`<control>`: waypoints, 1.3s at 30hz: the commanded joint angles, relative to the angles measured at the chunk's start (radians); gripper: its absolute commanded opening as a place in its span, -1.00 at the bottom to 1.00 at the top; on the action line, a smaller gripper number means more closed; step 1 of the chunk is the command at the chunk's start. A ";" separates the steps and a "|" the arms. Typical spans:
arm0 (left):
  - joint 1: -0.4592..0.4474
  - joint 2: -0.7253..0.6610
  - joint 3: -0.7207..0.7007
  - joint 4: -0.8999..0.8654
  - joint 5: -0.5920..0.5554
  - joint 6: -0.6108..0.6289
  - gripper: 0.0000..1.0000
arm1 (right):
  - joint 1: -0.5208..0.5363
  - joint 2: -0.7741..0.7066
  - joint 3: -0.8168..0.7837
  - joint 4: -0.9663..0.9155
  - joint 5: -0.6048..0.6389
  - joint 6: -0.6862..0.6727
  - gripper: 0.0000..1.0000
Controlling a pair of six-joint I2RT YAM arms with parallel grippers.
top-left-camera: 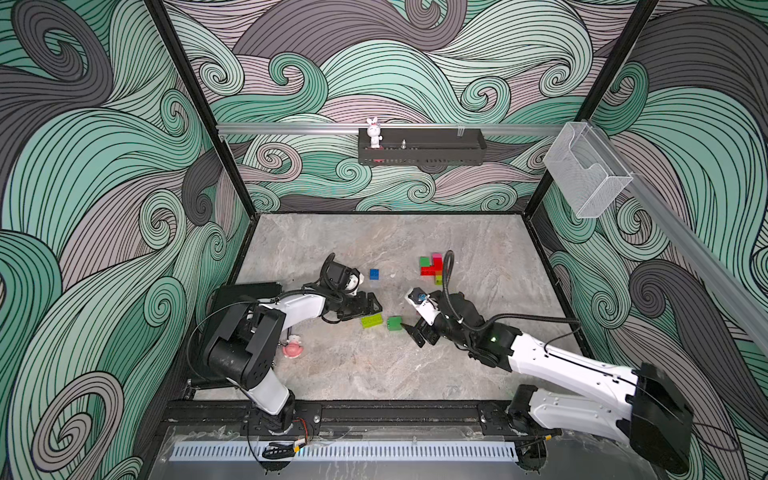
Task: Assemble the number 4 with lego
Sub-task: Move the lego brick at the center of the board, then pick up the lego brick from the center of the board.
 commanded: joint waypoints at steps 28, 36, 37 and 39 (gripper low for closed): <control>-0.272 -0.306 -0.292 0.046 -0.471 0.160 0.47 | -0.080 0.027 0.049 -0.118 0.177 0.190 0.97; -0.297 -0.251 -0.314 0.152 -0.468 0.233 0.45 | -0.080 0.032 0.044 -0.109 0.188 0.185 0.97; -0.302 -0.241 -0.309 0.159 -0.468 0.242 0.45 | -0.080 0.035 0.045 -0.108 0.189 0.183 0.97; -0.319 -0.216 -0.301 0.169 -0.468 0.260 0.43 | -0.080 0.037 0.046 -0.108 0.192 0.181 0.97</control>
